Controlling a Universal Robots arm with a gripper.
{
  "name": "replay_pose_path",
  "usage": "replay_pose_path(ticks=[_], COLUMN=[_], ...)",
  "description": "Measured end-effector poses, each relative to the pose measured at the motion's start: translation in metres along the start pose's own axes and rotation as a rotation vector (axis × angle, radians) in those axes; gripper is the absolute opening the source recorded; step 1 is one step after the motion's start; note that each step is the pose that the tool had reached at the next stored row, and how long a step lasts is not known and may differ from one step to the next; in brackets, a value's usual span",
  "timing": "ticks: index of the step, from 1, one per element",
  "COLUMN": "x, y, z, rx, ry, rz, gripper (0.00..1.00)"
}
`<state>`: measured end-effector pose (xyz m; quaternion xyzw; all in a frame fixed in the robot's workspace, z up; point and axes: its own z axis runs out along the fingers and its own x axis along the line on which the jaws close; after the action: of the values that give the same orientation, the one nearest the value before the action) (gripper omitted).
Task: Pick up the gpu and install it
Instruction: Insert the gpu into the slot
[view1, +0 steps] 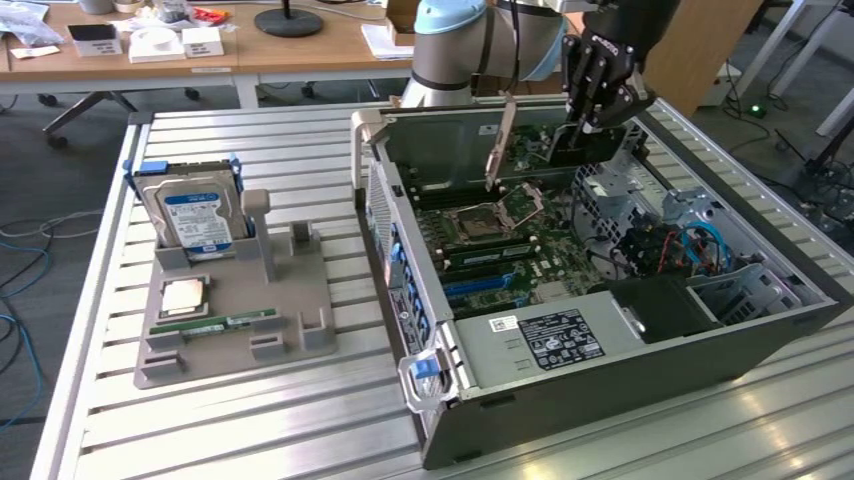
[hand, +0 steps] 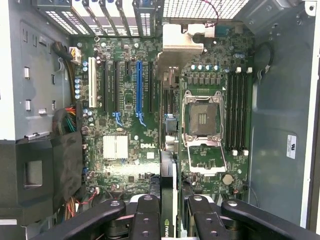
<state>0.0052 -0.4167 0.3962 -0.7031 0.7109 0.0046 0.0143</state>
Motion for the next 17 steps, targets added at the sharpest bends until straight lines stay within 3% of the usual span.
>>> replay_pose_path(ticks=[7, 17], x=[0.0, -0.0003], y=[0.0005, 0.009], z=[0.0001, 0.0001], rx=[0.0001, 0.0008], ry=[-0.0001, -0.0002], rz=[0.0, 0.0], gripper=[0.26, 0.26])
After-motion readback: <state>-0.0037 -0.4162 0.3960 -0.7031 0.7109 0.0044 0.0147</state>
